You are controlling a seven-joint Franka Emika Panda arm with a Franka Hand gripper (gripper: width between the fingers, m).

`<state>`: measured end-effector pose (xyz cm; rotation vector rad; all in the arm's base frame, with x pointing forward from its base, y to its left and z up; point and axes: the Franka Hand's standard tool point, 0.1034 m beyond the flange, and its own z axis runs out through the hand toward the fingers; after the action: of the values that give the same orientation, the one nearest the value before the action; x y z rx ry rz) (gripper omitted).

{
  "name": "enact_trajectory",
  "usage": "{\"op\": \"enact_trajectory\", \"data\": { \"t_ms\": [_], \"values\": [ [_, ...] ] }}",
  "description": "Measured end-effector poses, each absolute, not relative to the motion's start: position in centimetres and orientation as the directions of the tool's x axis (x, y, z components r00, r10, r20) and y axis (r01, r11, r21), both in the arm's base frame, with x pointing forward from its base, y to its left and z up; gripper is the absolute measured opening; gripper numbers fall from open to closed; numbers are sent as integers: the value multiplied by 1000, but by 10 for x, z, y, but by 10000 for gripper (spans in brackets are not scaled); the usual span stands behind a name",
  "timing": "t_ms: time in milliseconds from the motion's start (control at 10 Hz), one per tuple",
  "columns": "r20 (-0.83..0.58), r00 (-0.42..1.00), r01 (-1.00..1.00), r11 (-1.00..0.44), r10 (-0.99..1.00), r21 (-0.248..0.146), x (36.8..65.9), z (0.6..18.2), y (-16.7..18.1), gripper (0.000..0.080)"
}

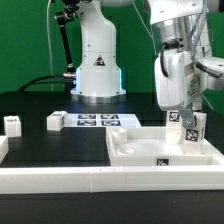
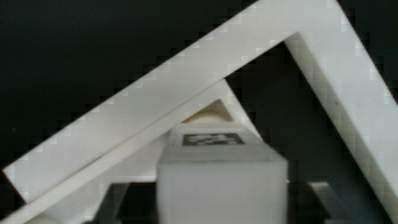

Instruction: Assemble square table

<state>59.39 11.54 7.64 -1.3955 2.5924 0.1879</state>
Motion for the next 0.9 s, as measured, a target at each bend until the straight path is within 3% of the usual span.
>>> {"op": "enact_trajectory", "data": {
  "t_ms": [200,300,400,500,900],
  "values": [
    [-229,-501,-858,513,-834,9,594,76,115,300],
    [-229,-475,-873,487,-850,2,594,76,115,476],
    [-228,-454,-885,466,-861,2,593,76,115,476],
    [-227,-399,-911,412,-888,-13,593,76,115,619],
    [-215,-129,-986,148,-968,-75,593,76,117,647]
  ]
}}
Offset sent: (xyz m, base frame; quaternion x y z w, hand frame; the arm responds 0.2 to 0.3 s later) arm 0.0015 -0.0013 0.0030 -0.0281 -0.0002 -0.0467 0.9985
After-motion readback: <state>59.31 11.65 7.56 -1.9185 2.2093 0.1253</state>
